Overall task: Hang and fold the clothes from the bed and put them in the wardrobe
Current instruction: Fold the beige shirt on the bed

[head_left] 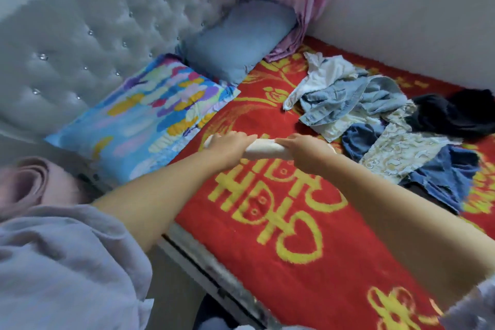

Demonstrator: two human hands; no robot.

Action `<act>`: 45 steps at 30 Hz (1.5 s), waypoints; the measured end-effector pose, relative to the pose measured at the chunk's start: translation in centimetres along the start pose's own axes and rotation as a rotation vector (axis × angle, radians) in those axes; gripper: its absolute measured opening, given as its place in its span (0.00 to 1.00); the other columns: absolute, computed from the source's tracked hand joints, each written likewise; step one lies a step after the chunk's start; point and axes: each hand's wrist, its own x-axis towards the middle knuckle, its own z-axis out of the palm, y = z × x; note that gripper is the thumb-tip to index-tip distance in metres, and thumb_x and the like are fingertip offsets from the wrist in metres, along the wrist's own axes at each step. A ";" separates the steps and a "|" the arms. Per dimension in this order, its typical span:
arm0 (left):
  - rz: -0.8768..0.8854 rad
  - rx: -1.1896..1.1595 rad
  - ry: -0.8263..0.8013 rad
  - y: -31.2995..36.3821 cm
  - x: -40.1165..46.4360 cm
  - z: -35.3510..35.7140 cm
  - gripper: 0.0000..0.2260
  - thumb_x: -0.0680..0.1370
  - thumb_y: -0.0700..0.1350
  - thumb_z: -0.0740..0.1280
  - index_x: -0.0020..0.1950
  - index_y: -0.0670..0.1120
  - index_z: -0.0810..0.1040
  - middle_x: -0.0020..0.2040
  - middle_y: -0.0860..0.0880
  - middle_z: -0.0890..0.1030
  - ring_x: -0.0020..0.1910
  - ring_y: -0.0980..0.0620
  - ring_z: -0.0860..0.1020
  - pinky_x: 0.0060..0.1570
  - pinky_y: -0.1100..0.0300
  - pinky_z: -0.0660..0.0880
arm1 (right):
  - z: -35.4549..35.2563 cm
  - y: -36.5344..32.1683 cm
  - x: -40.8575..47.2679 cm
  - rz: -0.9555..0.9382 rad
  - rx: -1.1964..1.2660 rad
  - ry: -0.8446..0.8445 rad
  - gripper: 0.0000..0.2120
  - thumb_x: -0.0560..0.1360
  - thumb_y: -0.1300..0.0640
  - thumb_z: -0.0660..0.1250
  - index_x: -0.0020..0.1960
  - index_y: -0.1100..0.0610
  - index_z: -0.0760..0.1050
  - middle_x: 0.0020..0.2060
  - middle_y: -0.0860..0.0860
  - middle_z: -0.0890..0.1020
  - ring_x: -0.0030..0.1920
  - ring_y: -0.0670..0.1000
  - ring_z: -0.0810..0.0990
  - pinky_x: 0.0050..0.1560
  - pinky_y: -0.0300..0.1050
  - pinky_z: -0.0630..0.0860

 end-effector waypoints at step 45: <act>-1.164 -0.562 -0.024 -37.7 -86.6 31.4 0.25 0.77 0.36 0.57 0.74 0.48 0.62 0.64 0.41 0.73 0.60 0.40 0.74 0.56 0.50 0.72 | 17.4 -95.6 -11.9 -1.233 -0.419 -0.430 0.23 0.74 0.65 0.62 0.67 0.50 0.69 0.56 0.54 0.77 0.57 0.56 0.76 0.50 0.44 0.69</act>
